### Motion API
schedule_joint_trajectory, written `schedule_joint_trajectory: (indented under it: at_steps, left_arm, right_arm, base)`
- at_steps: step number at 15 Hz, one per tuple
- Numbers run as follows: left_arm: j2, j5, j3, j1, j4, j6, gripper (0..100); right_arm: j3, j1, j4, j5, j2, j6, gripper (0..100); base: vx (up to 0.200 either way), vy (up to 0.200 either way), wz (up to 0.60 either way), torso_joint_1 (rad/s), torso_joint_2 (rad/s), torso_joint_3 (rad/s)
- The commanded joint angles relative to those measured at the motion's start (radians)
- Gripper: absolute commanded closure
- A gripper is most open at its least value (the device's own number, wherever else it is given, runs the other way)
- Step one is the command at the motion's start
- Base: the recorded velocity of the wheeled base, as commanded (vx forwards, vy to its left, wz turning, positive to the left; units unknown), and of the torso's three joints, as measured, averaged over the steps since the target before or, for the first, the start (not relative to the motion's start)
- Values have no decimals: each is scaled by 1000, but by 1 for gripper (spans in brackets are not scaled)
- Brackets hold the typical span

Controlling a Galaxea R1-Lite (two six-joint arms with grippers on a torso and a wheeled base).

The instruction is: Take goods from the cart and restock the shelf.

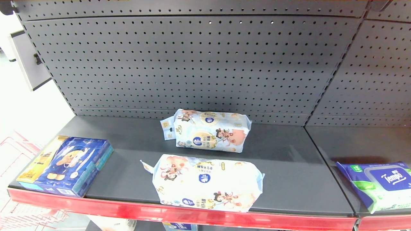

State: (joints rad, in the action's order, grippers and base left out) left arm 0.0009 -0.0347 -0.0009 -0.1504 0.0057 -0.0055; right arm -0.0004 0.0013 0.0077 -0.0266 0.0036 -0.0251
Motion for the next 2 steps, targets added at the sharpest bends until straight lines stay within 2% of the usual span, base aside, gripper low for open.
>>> schedule_joint_trajectory:
  at_steps: [1, 2]
  left_arm:
    - [-1, -1, -1, 0, 0, -1, 0]
    - [-1, -1, -1, 0, 0, -1, 0]
  right_arm:
    - [0, 0, 2, -3, -2, 1, 0]
    - [0, 0, 0, -3, -2, 2, 0]
  base:
    - [0, 0, 0, 0, 0, 0]
    - [0, 0, 0, 0, 0, 0]
